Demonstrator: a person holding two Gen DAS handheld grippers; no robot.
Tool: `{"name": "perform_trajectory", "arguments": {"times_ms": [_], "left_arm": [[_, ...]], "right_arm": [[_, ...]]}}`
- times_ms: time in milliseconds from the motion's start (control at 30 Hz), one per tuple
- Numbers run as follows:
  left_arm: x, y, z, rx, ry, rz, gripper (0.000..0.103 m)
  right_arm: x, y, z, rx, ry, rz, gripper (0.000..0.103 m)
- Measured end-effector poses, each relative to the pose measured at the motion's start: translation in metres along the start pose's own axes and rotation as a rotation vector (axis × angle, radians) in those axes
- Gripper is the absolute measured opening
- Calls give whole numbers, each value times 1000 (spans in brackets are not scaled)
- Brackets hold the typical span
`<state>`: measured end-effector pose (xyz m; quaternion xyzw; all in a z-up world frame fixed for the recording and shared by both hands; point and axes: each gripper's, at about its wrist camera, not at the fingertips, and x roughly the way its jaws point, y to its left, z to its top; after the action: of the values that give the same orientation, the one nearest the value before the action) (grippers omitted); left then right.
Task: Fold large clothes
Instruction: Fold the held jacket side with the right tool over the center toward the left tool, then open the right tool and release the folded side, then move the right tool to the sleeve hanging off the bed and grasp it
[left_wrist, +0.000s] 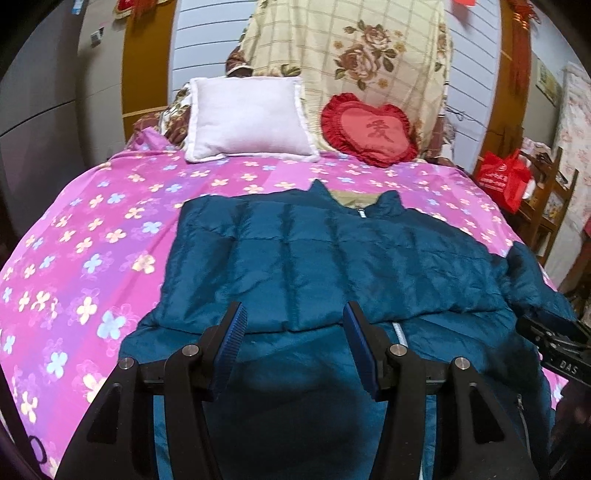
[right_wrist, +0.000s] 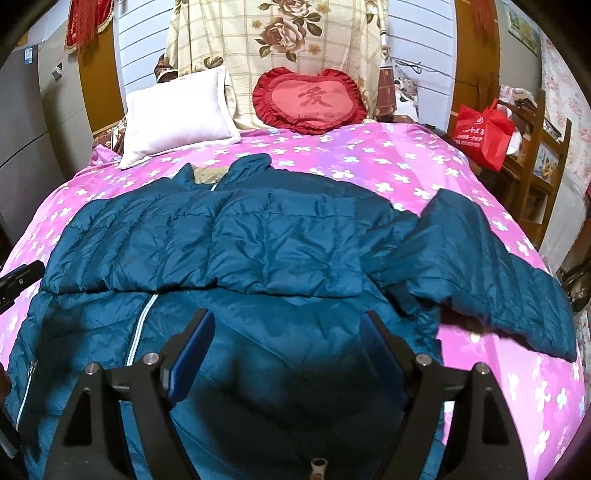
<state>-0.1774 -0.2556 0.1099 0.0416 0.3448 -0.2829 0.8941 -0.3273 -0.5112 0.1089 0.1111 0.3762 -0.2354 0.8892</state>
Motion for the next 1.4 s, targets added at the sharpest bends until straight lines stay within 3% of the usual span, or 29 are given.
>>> {"name": "perform_trajectory", "arguments": {"times_ms": [367,800,1400], "left_arm": [[-12,-29,-5,71,-41,-61,36],[0,-25,-5,28,-30,-106,36],[19,-23,-8,37,18,-91,36]], "right_arm": [[-14,-50,-5,51,-19,-70,84],[-8,-134,-6,113,-7,-203,84],[10,-254,-9,230,12,-371,84]]}}
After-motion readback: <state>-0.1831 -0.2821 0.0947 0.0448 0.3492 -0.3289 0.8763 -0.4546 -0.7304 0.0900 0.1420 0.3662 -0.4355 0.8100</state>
